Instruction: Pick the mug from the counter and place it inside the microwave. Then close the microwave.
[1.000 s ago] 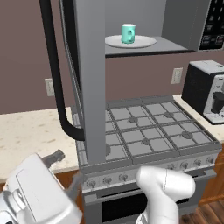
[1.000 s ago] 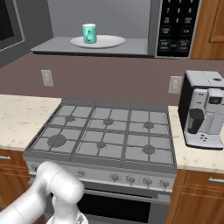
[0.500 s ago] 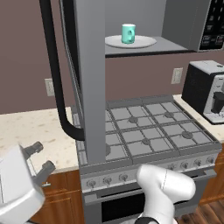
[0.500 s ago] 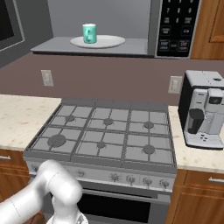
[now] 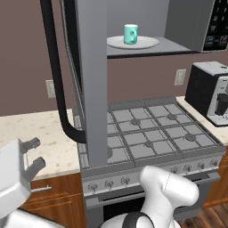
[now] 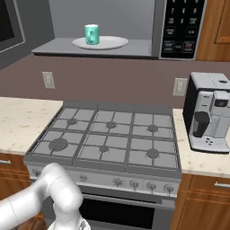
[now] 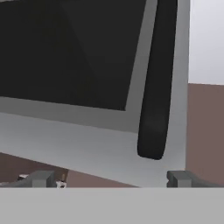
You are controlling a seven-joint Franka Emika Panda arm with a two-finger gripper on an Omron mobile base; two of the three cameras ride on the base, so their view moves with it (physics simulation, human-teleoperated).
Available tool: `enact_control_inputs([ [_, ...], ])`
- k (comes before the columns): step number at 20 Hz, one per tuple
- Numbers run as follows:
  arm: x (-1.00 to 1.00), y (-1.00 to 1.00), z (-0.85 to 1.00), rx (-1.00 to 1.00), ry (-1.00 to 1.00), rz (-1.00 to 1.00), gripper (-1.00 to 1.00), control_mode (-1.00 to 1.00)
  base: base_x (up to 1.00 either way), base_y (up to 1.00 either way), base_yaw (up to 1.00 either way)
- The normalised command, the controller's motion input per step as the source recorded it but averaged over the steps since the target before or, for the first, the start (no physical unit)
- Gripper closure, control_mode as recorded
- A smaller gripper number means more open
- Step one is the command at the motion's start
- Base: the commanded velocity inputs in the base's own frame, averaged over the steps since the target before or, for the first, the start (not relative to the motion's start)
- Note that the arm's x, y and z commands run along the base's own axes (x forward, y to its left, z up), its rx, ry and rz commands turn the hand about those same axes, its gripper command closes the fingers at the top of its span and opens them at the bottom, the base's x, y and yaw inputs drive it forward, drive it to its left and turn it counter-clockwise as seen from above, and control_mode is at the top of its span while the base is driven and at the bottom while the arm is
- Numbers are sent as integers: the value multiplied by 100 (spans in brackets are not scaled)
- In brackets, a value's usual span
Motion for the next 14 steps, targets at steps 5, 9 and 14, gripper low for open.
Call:
enact_control_inputs([
  [5,0,-26,0,0,0,-10,-100,-100,0,0,0],
  [9,0,-28,1,0,0,-8,-100,-100,0,0,0],
  [14,0,-26,13,0,0,-2,-100,-100,0,0,0],
])
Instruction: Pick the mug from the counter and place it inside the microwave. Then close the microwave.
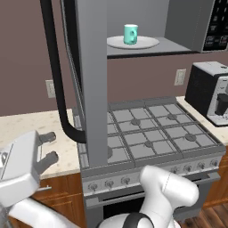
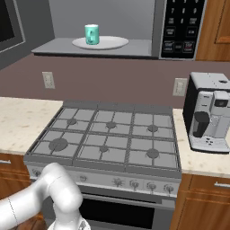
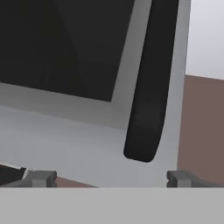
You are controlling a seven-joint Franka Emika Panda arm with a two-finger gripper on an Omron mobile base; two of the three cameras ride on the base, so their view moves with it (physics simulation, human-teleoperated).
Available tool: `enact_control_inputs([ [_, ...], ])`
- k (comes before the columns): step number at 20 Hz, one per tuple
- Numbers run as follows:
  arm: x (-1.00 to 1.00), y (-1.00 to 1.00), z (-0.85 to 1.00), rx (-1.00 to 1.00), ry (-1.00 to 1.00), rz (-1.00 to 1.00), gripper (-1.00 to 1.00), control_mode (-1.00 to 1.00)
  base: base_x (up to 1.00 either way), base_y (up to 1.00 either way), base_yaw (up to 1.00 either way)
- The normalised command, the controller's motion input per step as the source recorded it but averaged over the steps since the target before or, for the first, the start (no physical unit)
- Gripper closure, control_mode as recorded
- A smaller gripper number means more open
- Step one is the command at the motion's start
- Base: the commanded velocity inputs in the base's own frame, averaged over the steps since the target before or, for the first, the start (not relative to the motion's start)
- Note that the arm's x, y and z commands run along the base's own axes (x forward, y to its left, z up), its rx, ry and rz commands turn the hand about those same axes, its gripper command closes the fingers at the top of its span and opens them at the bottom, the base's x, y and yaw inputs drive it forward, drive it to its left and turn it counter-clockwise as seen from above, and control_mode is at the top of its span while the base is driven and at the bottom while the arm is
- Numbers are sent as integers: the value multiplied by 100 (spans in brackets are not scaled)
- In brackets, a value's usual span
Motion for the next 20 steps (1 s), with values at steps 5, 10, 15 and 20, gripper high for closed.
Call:
enact_control_inputs([
  [5,-5,-42,11,1,0,0,-100,-100,0,0,0],
  [10,-7,-48,9,0,0,0,-100,-100,0,0,0],
  [15,-1,-48,1,0,0,0,-100,-100,0,0,0],
  [20,0,-54,3,0,0,0,-100,-100,0,0,0],
])
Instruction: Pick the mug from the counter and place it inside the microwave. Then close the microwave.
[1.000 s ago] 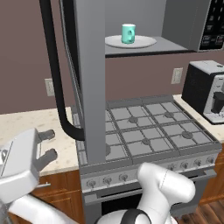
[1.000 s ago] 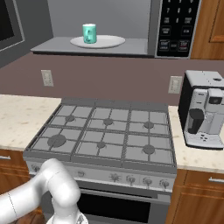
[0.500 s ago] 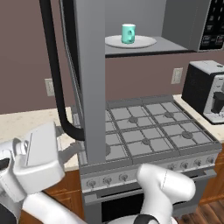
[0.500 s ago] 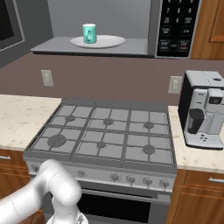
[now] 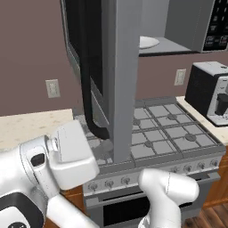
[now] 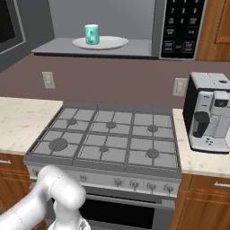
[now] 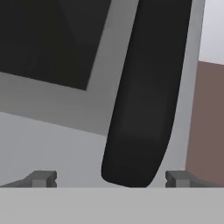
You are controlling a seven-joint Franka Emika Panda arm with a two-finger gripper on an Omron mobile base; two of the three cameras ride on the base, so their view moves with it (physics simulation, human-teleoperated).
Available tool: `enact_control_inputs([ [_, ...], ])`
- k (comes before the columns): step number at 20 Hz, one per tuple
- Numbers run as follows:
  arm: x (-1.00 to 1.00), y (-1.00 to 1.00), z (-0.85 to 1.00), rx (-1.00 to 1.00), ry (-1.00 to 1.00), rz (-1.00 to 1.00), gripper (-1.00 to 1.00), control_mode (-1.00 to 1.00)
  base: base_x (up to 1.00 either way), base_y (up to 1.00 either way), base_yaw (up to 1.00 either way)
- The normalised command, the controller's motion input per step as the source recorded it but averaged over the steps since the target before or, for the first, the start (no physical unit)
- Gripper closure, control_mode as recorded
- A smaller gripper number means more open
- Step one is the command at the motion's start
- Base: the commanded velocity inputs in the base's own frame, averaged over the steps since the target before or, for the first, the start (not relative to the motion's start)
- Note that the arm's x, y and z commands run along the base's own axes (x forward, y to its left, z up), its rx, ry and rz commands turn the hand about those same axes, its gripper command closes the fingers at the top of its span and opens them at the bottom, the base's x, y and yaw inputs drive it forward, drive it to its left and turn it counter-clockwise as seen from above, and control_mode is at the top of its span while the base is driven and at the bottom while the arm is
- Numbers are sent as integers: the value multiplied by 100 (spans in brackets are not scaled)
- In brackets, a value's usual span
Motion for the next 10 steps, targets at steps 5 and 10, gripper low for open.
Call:
enact_control_inputs([
  [5,0,-57,13,0,4,3,-100,-100,0,0,0],
  [10,0,-54,15,0,10,10,-100,-100,0,0,0],
])
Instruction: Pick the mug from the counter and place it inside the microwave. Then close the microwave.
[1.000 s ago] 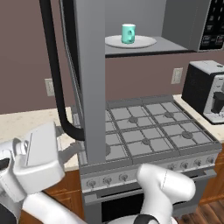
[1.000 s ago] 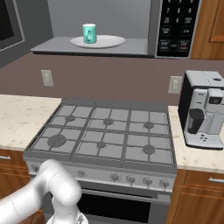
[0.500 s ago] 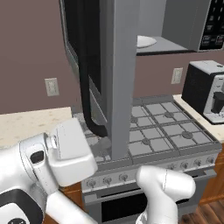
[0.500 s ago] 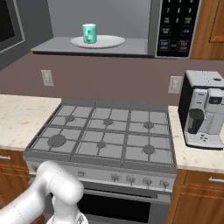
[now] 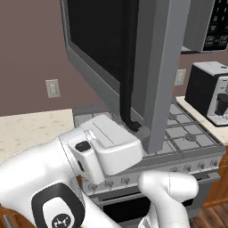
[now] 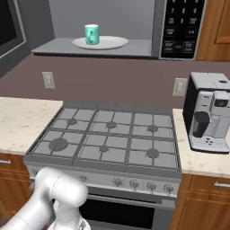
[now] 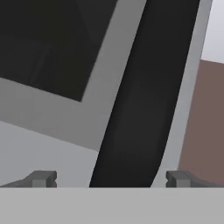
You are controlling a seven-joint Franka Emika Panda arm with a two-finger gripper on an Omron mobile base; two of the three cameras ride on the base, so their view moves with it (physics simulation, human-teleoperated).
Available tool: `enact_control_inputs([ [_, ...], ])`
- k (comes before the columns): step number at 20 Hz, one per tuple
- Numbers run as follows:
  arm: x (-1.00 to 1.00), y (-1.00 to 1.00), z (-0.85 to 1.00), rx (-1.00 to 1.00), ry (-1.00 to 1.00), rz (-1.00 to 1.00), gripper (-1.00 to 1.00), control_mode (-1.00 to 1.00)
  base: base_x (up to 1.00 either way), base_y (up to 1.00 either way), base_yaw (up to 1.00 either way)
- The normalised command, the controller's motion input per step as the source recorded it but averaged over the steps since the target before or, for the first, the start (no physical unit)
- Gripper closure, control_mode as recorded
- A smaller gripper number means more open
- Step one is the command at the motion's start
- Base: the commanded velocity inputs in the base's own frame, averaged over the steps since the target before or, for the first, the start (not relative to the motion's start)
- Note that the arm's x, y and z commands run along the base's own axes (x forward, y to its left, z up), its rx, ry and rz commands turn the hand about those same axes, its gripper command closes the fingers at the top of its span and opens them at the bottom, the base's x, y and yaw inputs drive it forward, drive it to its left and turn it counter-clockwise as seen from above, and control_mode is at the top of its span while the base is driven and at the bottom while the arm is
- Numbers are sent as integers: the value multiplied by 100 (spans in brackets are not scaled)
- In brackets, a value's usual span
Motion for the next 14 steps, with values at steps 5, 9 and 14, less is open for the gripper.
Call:
enact_control_inputs([
  [5,0,-51,20,0,10,9,-100,-100,0,0,0],
  [9,0,-47,13,0,2,8,-100,-100,0,0,0],
  [14,0,-45,1,0,0,8,-100,-100,0,0,0],
])
